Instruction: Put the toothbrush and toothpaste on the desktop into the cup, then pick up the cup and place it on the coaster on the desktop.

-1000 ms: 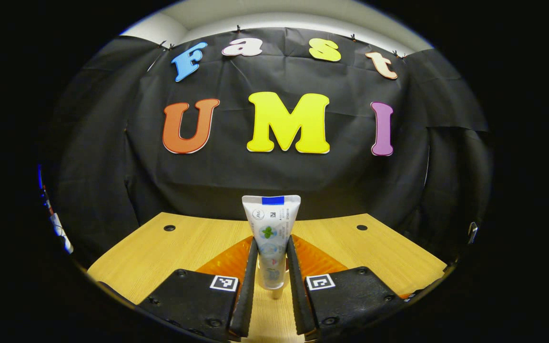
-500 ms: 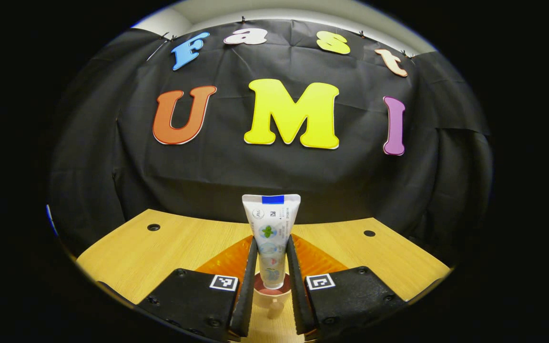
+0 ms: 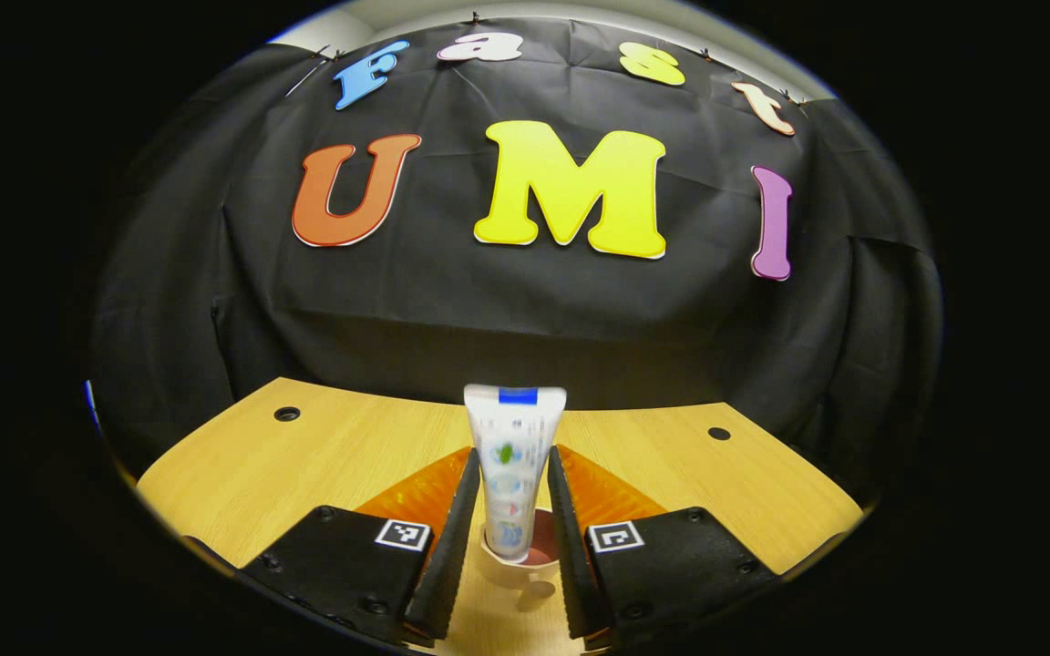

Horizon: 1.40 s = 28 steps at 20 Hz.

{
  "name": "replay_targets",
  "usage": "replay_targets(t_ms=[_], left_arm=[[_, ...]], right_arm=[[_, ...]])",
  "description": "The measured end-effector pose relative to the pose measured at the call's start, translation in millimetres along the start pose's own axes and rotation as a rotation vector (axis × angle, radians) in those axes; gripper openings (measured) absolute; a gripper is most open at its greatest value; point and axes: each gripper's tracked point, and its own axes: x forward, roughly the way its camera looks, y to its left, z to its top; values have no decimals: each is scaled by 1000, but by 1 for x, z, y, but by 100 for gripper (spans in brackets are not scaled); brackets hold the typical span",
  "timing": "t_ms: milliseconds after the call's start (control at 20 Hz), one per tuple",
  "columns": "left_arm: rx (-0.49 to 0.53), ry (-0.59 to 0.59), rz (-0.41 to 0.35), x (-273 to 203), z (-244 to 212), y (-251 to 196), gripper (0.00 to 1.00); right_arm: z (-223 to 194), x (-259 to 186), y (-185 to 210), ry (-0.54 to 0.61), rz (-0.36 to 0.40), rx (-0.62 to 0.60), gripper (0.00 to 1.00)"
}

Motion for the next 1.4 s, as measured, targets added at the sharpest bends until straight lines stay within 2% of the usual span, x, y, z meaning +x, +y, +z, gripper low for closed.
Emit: replay_targets(t_ms=[100, 150, 250, 300, 450, 550, 600, 650, 1100, 1400], left_arm=[[20, -27, 4, -1, 8, -1, 54], [34, -28, 18, -3, 8, 1, 65], [51, -39, 37, -7, 10, 4, 76], [50, -49, 45, -9, 11, 5, 89], [46, -77, 60, -20, 20, 11, 95], [47, -101, 68, -31, 25, 16, 96], [44, -117, 74, -39, 28, 20, 89], [38, -133, 79, -47, 32, 24, 96], [51, -185, 155, -119, 19, 72, 96], [80, -177, 223, -145, -3, 101, 96]], right_arm=[[0, -1, 1, -1, 1, 1, 0], [0, 1, 1, -2, 3, 4, 0], [2, 3, 5, -2, 7, 2, 0], [1, 1, 6, -3, 10, 0, 0], [4, -2, 9, -14, 20, -4, 0], [6, 0, 15, -17, 39, -6, 0], [9, -1, 18, -21, 49, -5, 0], [13, -1, 21, -28, 59, -7, 0], [69, 3, 63, -145, 122, -88, 0], [112, 15, 106, -224, 172, -147, 0]])
